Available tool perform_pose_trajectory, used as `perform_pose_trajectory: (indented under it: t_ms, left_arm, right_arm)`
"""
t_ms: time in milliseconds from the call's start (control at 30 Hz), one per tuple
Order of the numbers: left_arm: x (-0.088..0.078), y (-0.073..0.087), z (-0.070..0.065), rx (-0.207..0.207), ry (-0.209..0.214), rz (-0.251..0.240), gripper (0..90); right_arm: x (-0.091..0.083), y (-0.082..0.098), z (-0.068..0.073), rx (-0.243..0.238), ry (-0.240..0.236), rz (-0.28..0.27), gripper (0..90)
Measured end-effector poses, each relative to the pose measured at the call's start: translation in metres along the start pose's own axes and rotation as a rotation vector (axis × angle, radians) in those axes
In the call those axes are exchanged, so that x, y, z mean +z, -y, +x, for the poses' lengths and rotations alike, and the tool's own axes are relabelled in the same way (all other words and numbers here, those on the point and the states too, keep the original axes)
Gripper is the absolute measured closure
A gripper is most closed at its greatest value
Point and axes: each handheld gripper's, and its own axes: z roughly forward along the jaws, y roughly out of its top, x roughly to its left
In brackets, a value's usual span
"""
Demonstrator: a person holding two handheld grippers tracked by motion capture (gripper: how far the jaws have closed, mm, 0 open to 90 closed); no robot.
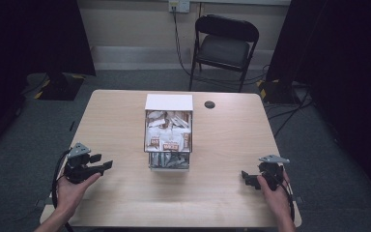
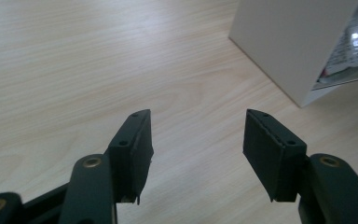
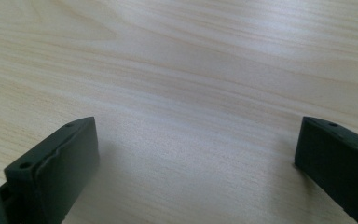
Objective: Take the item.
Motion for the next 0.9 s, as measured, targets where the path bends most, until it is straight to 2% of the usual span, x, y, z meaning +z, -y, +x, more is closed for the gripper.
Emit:
perform_pose_trajectory:
  t_ms: [267, 300, 400, 433, 500, 567, 600, 633, 767, 833, 900]
  left_arm:
    - [-0.006, -0.009, -0.013, 0.017, 0.065, -0.006, 42.5]
    - [-0.007, -0.010, -0.016, 0.028, 0.082, -0.011, 42.5]
    - [-0.011, -0.015, -0.021, 0.064, 0.101, -0.032, 42.7]
    - [-0.014, -0.018, -0.025, 0.070, 0.115, -0.054, 42.8]
    - [-0.016, -0.020, -0.026, 0.070, 0.129, -0.062, 44.2]
    - [-0.018, -0.024, -0.030, 0.095, 0.143, -0.065, 44.2]
    - [-0.018, -0.024, -0.030, 0.095, 0.143, -0.065, 44.2]
    - [-0.019, -0.027, -0.032, 0.105, 0.161, -0.069, 44.2]
    - [-0.020, -0.034, -0.036, 0.119, 0.194, -0.085, 42.6]
    - [-0.021, -0.035, -0.037, 0.119, 0.196, -0.089, 42.3]
    - [-0.022, -0.039, -0.039, 0.111, 0.215, -0.099, 41.3]
  right_arm:
    - [0.000, 0.000, 0.000, 0.000, 0.000, 0.000, 0.0]
    - [0.000, 0.000, 0.000, 0.000, 0.000, 0.000, 0.0]
    - [0.000, 0.000, 0.000, 0.000, 0.000, 0.000, 0.0]
    - [0.000, 0.000, 0.000, 0.000, 0.000, 0.000, 0.0]
    - [0.000, 0.000, 0.000, 0.000, 0.000, 0.000, 0.0]
    - [0.000, 0.000, 0.000, 0.000, 0.000, 0.000, 0.0]
    - [0.000, 0.000, 0.000, 0.000, 0.000, 0.000, 0.0]
    - [0.000, 0.000, 0.000, 0.000, 0.000, 0.000, 0.0]
    - [0.000, 0.000, 0.000, 0.000, 0.000, 0.000, 0.0]
    - [0.000, 0.000, 0.000, 0.000, 0.000, 0.000, 0.0]
    - [0.000, 0.000, 0.000, 0.000, 0.000, 0.000, 0.0]
